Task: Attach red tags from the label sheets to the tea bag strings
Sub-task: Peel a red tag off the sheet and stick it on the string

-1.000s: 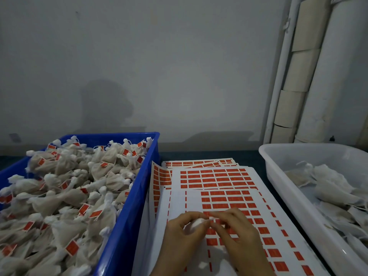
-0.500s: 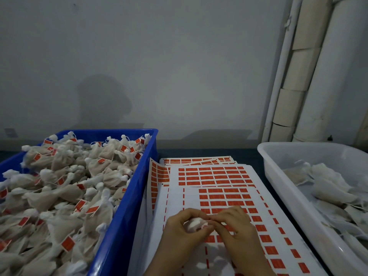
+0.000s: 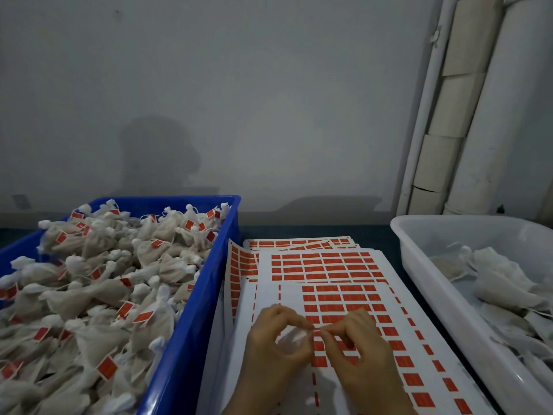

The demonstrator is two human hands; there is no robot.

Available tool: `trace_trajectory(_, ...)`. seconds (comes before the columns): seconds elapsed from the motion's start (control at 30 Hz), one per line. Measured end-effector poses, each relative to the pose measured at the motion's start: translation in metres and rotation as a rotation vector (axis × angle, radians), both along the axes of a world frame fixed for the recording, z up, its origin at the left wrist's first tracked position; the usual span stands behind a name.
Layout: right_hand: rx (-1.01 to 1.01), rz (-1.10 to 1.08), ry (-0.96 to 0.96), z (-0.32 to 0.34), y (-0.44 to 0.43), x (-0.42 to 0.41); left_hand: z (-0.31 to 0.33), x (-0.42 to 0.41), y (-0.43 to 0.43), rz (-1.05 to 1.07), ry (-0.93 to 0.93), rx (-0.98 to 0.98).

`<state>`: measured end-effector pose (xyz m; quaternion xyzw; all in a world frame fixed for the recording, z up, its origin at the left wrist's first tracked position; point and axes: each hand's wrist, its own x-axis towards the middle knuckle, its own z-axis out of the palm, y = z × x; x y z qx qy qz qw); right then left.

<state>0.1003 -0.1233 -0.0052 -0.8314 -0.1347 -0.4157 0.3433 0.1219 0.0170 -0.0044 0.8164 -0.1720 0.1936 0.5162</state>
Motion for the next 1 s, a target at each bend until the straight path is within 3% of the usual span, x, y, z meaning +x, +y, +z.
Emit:
trace_trajectory(0.17, -0.086, -0.02, -0.122, 0.002, 0.003, -0.002, -0.005, 0.003, -0.002, 0.181, -0.505, 0.263)
trace_trajectory(0.27, -0.101, -0.019, -0.147, 0.003, 0.003, -0.002, -0.009, 0.008, 0.002, 0.247, -0.541, 0.307)
trace_trajectory(0.4, -0.1, 0.001, -0.148, 0.0, 0.002, 0.0, -0.007, 0.006, 0.003, 0.171, -0.3, 0.174)
trace_trajectory(0.57, -0.036, -0.026, -0.103, -0.003, 0.002, 0.003, -0.004, -0.003, 0.001, -0.015, 0.221, -0.001)
trace_trajectory(0.67, -0.076, -0.032, -0.075, -0.006, 0.001, 0.003, 0.007, -0.001, 0.0, -0.15, 0.597, -0.21)
trace_trajectory(0.73, -0.121, -0.017, -0.066, -0.012, 0.001, 0.003, 0.012, 0.002, 0.0, -0.197, 0.736, -0.243)
trace_trajectory(0.8, -0.164, 0.008, -0.083, -0.014, 0.002, 0.003, 0.014, 0.003, 0.002, -0.21, 0.79, -0.285)
trace_trajectory(1.0, -0.276, 0.068, -0.079, -0.011, 0.001, -0.001, 0.009, 0.001, 0.002, -0.14, 0.671, -0.265)
